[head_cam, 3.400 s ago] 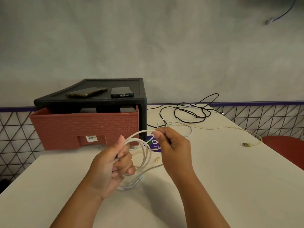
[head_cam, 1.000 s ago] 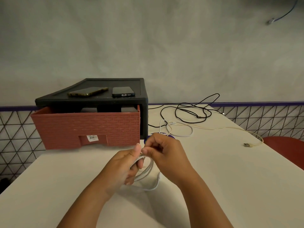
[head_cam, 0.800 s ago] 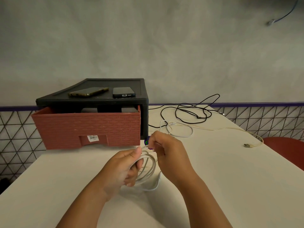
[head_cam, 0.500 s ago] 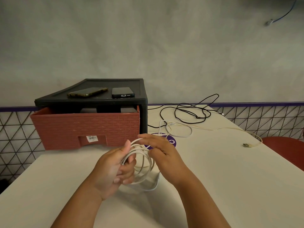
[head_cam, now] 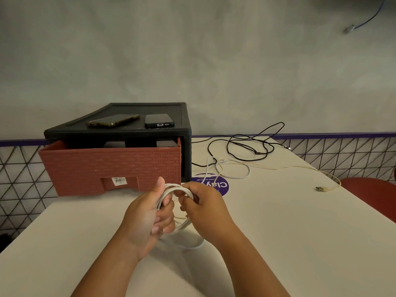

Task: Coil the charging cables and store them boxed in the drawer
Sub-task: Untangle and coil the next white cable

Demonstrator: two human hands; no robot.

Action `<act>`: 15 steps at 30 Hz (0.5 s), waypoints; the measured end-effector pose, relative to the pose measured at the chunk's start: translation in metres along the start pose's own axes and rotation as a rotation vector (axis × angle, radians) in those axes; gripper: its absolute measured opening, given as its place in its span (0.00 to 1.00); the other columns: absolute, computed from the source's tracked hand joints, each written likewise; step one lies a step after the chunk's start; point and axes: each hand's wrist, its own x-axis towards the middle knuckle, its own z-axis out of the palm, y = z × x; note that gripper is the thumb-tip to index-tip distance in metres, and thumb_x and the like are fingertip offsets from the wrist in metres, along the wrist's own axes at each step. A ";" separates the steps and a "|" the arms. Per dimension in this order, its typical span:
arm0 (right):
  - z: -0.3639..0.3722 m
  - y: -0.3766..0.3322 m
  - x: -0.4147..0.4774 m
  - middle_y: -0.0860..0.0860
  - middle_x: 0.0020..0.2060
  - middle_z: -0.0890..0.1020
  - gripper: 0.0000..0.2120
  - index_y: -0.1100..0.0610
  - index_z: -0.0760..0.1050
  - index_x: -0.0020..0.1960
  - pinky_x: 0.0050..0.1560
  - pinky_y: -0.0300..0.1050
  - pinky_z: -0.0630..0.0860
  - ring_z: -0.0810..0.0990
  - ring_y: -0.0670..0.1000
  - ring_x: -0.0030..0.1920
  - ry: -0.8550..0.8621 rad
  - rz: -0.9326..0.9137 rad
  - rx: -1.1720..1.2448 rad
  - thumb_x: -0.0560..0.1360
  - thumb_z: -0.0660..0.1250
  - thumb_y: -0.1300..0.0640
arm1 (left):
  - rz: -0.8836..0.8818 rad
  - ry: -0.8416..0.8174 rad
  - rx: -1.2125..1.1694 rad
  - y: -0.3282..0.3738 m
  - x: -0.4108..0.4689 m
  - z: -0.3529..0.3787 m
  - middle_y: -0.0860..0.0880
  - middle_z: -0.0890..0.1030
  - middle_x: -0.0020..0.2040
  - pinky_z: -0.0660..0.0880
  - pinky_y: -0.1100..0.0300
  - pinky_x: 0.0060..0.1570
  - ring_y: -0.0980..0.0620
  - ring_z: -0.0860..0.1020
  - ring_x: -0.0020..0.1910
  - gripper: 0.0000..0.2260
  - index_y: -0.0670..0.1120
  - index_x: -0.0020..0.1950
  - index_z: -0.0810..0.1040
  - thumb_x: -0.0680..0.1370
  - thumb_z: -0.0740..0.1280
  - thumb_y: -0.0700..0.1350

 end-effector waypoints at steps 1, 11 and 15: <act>0.001 0.000 0.000 0.46 0.36 0.78 0.09 0.55 0.79 0.47 0.47 0.51 0.77 0.76 0.48 0.38 0.025 -0.006 -0.011 0.76 0.62 0.63 | 0.005 0.010 0.000 -0.001 0.000 0.001 0.51 0.57 0.19 0.58 0.67 0.20 0.58 0.54 0.15 0.20 0.43 0.29 0.66 0.72 0.59 0.57; 0.002 0.001 0.000 0.48 0.46 0.80 0.12 0.54 0.80 0.54 0.41 0.28 0.70 0.74 0.44 0.41 0.113 -0.101 -0.170 0.77 0.60 0.64 | 0.070 0.111 0.097 -0.008 0.001 0.012 0.51 0.59 0.20 0.57 0.66 0.20 0.58 0.56 0.16 0.19 0.41 0.36 0.68 0.78 0.56 0.54; 0.000 0.001 0.001 0.44 0.43 0.76 0.14 0.54 0.80 0.54 0.40 0.25 0.66 0.72 0.41 0.41 0.174 -0.128 -0.203 0.76 0.60 0.66 | 0.088 0.101 0.107 -0.008 -0.001 0.014 0.52 0.60 0.21 0.58 0.65 0.20 0.59 0.57 0.17 0.17 0.40 0.39 0.70 0.80 0.55 0.52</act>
